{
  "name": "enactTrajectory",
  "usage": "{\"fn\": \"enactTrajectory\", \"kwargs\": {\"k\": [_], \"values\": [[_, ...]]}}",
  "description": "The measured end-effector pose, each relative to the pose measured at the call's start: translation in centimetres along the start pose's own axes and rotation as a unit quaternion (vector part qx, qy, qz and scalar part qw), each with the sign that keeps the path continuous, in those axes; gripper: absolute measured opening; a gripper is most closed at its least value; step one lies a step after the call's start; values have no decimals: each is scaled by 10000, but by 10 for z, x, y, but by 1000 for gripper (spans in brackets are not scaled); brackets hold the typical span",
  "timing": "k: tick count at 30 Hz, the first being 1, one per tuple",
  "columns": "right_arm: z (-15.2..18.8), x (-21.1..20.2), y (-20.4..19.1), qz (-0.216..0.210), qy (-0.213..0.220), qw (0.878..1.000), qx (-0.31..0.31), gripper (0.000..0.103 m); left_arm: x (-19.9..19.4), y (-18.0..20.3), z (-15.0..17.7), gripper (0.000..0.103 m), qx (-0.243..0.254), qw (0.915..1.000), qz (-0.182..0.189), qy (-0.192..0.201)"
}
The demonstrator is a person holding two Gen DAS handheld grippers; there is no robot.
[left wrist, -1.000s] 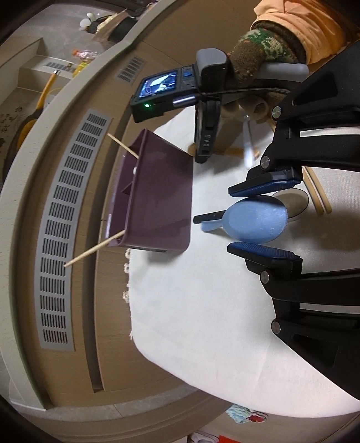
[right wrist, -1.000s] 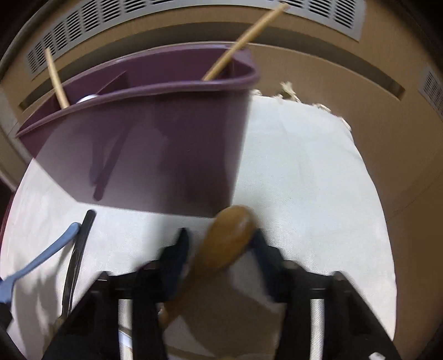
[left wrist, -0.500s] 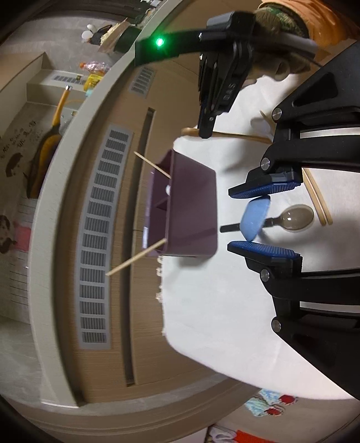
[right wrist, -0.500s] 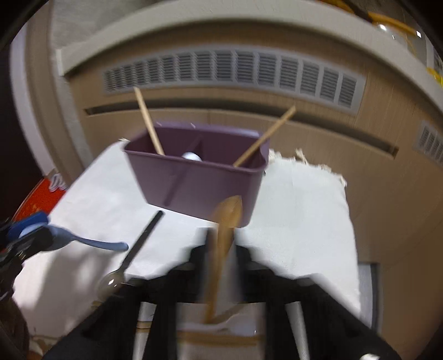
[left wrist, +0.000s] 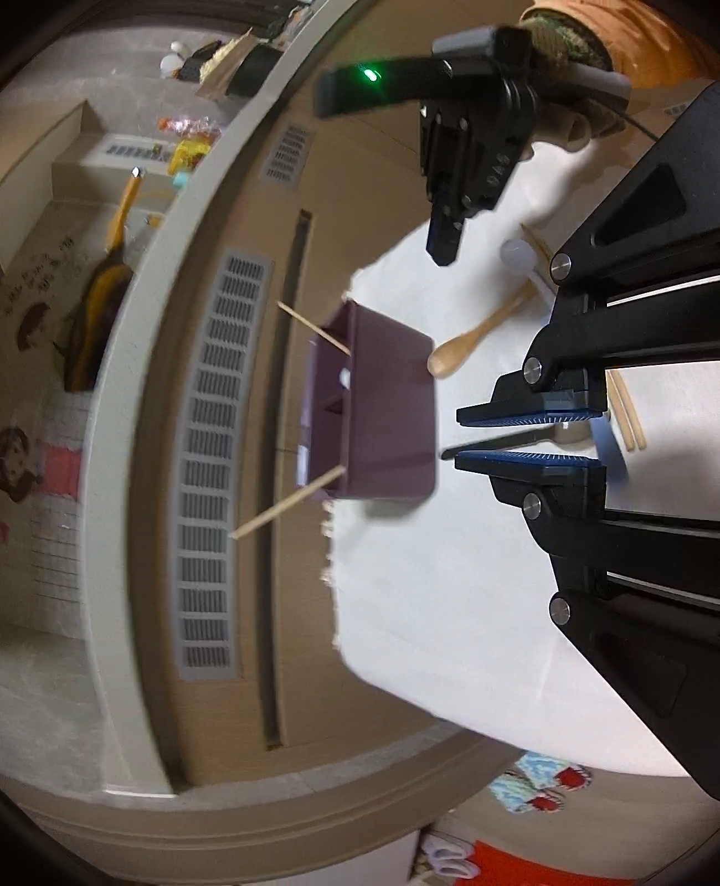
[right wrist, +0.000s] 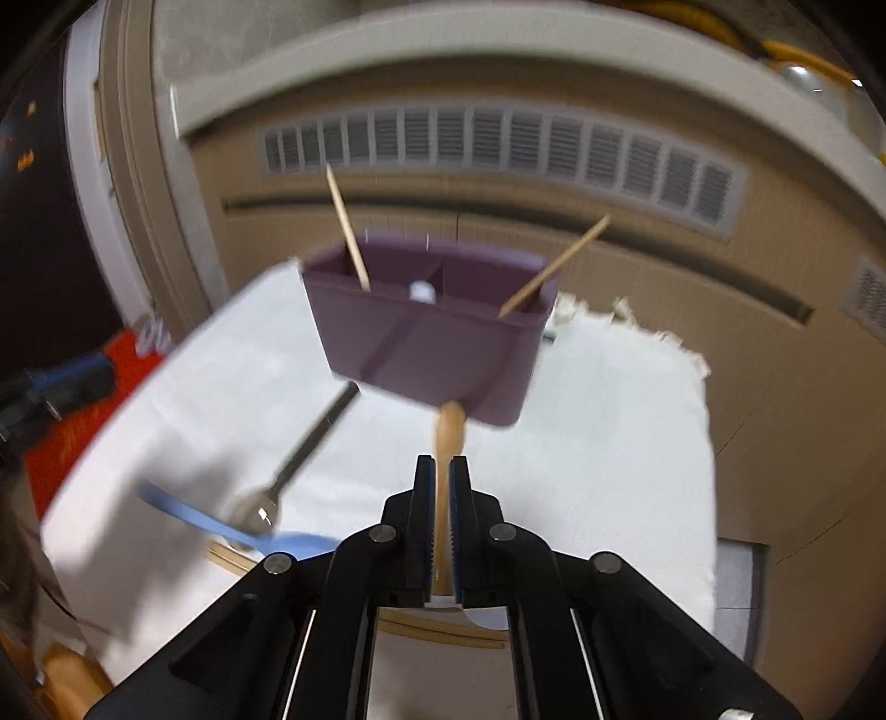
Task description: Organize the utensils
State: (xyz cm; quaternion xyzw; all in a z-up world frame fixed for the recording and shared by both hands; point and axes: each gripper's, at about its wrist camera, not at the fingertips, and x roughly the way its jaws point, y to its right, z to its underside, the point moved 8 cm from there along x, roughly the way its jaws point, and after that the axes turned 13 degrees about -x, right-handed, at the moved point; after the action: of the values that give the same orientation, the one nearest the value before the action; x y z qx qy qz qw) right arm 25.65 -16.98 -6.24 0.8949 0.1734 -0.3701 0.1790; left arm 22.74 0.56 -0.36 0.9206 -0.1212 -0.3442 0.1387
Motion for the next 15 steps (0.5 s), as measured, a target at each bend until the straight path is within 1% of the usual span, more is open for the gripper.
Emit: {"fn": "enactTrajectory", "kwargs": {"k": [1, 2, 4, 6, 8, 9, 11, 13, 14, 15], "values": [[4, 13, -2, -18, -146, 9999, -46, 22, 5, -2, 3, 11, 10, 10000, -25, -82], [7, 22, -3, -54, -241, 9997, -41, 25, 11, -5, 8, 11, 33, 9998, -46, -210], [9, 44, -3, -130, -416, 9990, 29, 25, 21, -7, 18, 12, 98, 9991, -45, -420], [5, 62, -3, -170, -514, 9985, 78, 27, 32, -8, 27, 17, 131, 9981, 2, -609], [-1, 82, -5, -237, -635, 9976, 117, 31, 42, -9, 34, 30, 155, 9966, 90, -805], [-4, 91, -7, -251, -705, 9971, 108, 32, 45, -9, 37, 34, 179, 9961, 112, -859], [-8, 107, -7, -215, -846, 9962, 72, 32, 51, -10, 43, 45, 298, 9947, 148, -972], [-8, 119, -6, -151, -969, 9952, 72, 32, 57, -9, 50, 51, 451, 9925, 209, -1117], [-8, 125, -5, -124, -1021, 9946, 107, 33, 59, -9, 52, 51, 509, 9912, 251, -1196], [-8, 127, -4, -81, -1011, 9948, 123, 39, 62, -7, 54, 52, 557, 9898, 291, -1281]]}}
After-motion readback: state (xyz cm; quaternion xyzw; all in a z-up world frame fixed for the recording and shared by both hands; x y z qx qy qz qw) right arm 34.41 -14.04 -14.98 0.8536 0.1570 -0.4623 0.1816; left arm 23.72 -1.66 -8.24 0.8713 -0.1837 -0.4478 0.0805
